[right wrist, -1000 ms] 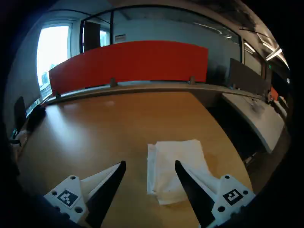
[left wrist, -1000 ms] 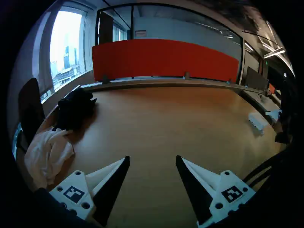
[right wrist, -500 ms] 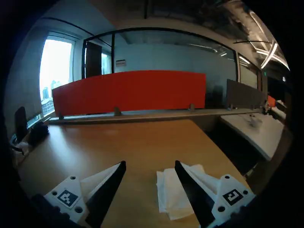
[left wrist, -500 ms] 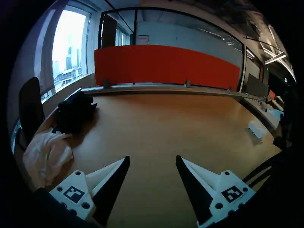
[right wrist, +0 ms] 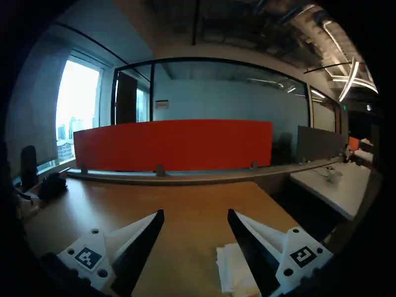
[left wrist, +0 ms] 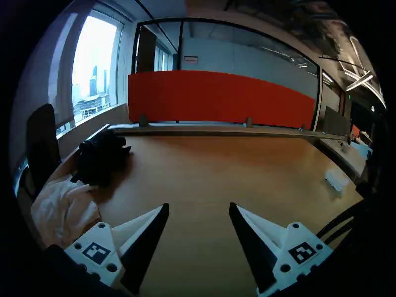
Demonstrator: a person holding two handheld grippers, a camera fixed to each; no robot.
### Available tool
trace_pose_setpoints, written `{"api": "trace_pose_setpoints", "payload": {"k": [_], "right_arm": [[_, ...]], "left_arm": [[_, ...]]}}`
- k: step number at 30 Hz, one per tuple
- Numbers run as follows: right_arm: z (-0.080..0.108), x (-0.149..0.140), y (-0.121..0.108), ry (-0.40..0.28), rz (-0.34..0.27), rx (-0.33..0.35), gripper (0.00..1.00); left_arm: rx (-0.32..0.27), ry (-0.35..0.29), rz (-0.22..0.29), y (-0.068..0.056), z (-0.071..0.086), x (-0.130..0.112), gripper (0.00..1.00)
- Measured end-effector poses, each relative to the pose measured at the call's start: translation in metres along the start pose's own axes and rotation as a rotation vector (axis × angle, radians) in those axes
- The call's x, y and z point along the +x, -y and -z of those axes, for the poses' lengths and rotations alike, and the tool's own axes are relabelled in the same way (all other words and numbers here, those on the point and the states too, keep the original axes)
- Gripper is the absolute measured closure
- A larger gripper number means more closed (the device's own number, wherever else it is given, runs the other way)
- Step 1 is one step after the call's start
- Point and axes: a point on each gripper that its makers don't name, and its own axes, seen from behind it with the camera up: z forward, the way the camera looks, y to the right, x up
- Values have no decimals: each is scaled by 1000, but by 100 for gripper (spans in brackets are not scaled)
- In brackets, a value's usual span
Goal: Fold towel
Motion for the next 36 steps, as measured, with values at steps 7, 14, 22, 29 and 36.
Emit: {"api": "trace_pose_setpoints", "payload": {"k": [7,14,22,29,36], "right_arm": [[-2,21,33,-36,8,39,0],[-4,37,59,-63,16,63,0],[-5,51,87,-83,-2,71,0],[-7,55,104,-89,-11,63,0],[-11,52,112,-88,-11,55,0]], "left_arm": [[2,-57,6,4,-2,24,11],[10,-145,-13,11,-4,61,10],[42,-258,1,24,-5,102,10],[44,-319,-1,27,-9,122,10],[73,-366,1,35,-15,122,10]]}}
